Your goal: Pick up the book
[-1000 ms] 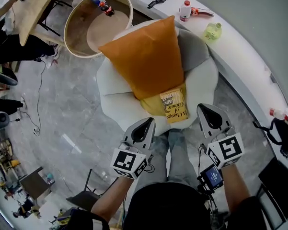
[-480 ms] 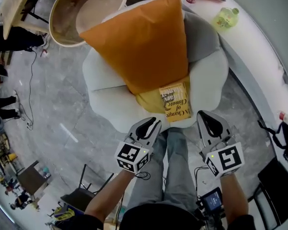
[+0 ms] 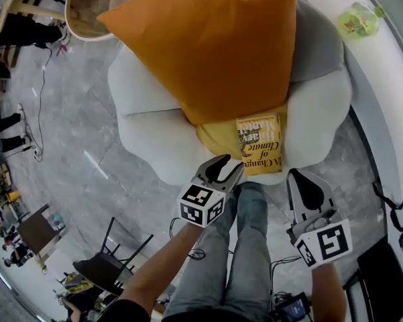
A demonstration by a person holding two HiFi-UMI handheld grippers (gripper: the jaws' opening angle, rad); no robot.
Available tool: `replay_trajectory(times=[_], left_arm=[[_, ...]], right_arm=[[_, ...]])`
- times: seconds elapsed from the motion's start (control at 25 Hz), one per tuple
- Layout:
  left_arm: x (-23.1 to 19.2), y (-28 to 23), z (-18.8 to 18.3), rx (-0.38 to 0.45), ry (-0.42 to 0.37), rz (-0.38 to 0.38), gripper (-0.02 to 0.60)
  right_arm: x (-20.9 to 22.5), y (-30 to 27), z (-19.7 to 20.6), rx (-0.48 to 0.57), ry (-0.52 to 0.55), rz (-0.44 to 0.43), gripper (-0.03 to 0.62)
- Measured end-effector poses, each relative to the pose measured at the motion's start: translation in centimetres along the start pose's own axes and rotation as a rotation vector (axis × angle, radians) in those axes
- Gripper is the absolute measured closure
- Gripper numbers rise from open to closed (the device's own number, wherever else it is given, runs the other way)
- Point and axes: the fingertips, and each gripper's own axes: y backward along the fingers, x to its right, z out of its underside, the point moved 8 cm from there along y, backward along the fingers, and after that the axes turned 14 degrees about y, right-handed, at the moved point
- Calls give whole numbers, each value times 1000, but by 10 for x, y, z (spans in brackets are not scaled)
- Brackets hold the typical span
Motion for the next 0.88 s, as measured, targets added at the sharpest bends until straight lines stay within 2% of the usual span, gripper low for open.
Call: replay_trajectory(times=[0.2,0.4,0.64,0.76,0.88], left_arm=[[-45,-45,36,-60,28,-43,370],[-82,-94,76,-106,70,-48,367],[-104,-140,113,-153,116,-69,329],[-103,-160,120,-155,159,-52,318],[-106,-170,124,-144,177,-45,274]], right_arm=[[-1,-25,40,-19,-28,-37,591],[5,-44,77,-50,-38,-53,591],[15,-55,106,-73,-86,-57,591],[21,-56,114,-77,-102,-52,591],[23,-58,118,-76,-112,-52,591]])
